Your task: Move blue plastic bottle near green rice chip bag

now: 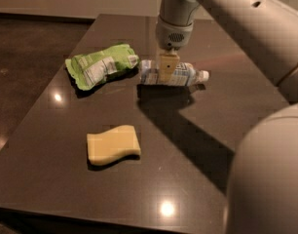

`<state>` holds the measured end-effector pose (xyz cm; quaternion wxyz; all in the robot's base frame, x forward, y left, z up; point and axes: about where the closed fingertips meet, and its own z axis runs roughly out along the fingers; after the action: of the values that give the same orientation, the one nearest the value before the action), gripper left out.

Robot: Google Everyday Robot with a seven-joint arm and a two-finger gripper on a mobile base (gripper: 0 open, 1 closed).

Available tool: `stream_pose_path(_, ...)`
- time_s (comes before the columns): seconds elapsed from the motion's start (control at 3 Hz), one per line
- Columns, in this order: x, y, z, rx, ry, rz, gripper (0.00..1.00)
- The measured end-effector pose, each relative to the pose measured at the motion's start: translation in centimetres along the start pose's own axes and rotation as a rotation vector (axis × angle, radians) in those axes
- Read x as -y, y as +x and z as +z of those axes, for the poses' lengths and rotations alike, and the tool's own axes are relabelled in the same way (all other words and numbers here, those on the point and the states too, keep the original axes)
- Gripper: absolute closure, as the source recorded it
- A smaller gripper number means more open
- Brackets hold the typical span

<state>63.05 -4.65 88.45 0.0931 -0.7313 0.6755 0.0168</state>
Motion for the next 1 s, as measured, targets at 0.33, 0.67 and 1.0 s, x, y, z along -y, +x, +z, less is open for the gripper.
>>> stream_pose_path(0.33,1.8,-2.2,1.7,-0.034,-0.005,-0.006,0.77)
stream_pose_path(0.67,3.1,-3.2,3.2,-0.047,0.0,0.004,0.44)
stream_pose_path(1.0,3.3,-3.4,3.4,-0.04,0.009,0.002,0.23)
